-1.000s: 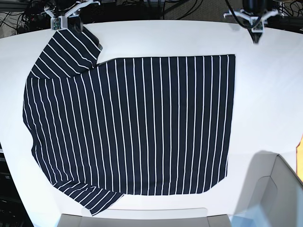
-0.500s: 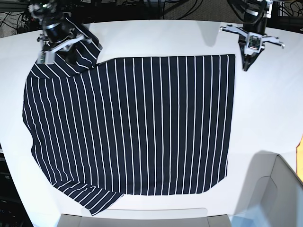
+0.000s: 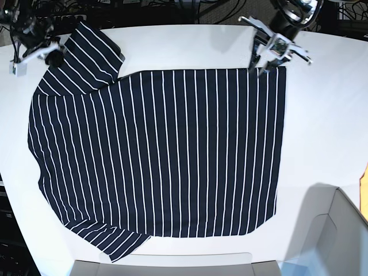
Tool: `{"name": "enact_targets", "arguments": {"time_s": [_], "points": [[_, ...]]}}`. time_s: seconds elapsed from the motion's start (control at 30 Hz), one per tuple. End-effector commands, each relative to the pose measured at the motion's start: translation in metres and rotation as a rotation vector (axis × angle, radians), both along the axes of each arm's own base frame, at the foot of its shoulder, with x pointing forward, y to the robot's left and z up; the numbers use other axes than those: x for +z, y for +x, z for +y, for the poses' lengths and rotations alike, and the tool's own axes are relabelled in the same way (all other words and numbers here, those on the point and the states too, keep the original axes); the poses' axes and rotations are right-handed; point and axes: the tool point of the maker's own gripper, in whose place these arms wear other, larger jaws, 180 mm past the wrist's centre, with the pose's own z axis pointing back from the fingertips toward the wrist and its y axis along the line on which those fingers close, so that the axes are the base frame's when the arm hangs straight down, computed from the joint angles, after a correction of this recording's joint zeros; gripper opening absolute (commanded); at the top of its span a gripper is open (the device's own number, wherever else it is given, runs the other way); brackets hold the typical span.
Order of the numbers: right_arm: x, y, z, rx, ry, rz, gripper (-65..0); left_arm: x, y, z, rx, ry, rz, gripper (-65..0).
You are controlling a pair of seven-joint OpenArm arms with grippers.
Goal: Fold the T-shirt properly
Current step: 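Move both grippers down to the shirt's shoulder corners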
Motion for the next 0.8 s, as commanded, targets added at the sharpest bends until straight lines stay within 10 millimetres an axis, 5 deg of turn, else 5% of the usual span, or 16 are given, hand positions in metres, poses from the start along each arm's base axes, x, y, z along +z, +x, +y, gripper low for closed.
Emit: {"name": "enact_targets", "arguments": {"time_s": [0.0, 0.2, 0.33, 0.5, 0.77], "points": [[0.005, 0.000, 0.000, 0.002, 0.011, -0.027, -56.5, 0.008, 0.005, 0.003, 0.006, 0.002, -0.030, -51.1], [-0.011, -0.016, -0.018, -0.016, 0.016, 0.009, -56.4, 0.018, 0.029, 0.006, 0.012, 0.015, -0.091, -51.1], [-0.008, -0.006, -0.045, -0.087, -0.075, -0.025, -56.5, 0.030, 0.048, 0.005, 0.013, 0.012, -0.156, -52.2], [0.054, 0.037, -0.071, -0.108, -0.406, -0.206, -56.5, 0.064, 0.076, 0.000, -0.004, -0.033, -0.328, -57.5], [0.122, 0.090, -0.088, -0.061, -0.550, -0.395, -56.6, 0.138, 0.134, 0.005, -0.003, -0.041, -0.631, -58.0]]}}
